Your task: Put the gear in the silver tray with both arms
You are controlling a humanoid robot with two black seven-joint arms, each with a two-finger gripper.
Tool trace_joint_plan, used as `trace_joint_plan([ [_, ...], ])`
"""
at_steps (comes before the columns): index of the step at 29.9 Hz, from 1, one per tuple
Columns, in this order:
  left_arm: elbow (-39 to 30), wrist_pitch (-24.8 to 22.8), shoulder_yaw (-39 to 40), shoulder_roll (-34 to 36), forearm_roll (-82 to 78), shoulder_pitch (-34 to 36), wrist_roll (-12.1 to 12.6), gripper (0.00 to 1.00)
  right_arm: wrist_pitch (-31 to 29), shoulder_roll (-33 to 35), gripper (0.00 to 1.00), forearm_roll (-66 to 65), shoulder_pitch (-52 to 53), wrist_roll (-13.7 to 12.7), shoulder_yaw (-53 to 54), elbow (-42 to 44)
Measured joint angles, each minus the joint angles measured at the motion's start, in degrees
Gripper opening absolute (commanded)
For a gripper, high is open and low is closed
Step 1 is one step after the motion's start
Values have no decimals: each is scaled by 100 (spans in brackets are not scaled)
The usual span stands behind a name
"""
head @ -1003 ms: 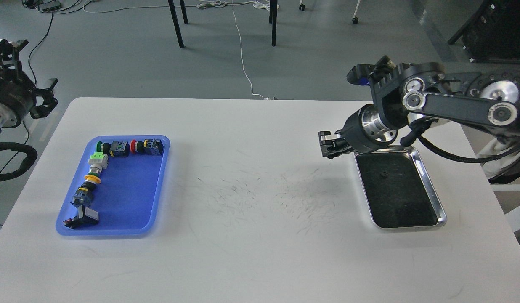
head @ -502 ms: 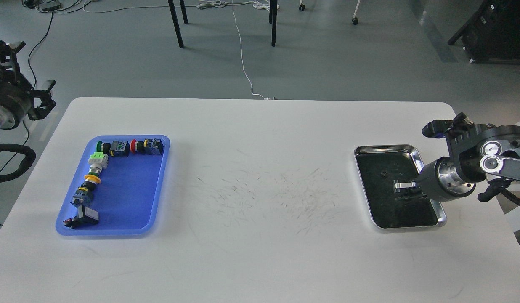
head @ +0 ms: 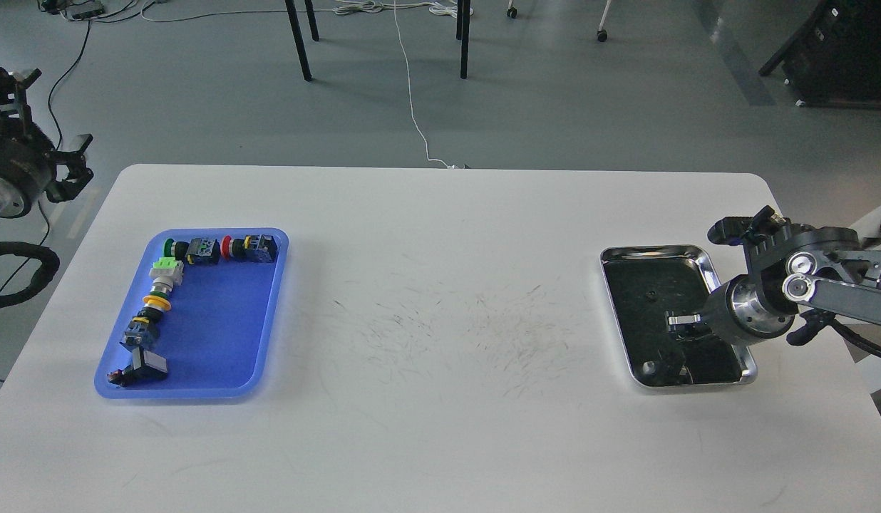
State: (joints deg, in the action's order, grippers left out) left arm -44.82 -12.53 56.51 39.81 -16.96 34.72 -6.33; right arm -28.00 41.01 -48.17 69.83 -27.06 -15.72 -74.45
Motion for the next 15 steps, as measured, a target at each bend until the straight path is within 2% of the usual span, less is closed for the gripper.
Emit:
trace_joint_plan([
  [6,0,-2,9,-7,0,0,0,98,0,-206,34,0,-92,0,7,213],
  [7,0,-2,10,-7,0,0,0,98,0,-218,39,0,-115,0,7,222],
  [8,0,-2,10,-7,-1,0,0,98,0,-226,48,0,-135,0,7,229],
  [9,0,-1,10,-7,-3,0,0,98,0,-230,63,0,-148,0,7,234],
  [10,0,1,10,-7,-5,0,0,98,0,-231,71,0,-158,-1,11,237],
  [13,0,4,10,-6,-8,3,0,98,0,-234,77,0,-180,0,75,238],
  [15,0,5,10,-2,-8,25,0,98,0,-234,96,4,-192,-1,118,238],
])
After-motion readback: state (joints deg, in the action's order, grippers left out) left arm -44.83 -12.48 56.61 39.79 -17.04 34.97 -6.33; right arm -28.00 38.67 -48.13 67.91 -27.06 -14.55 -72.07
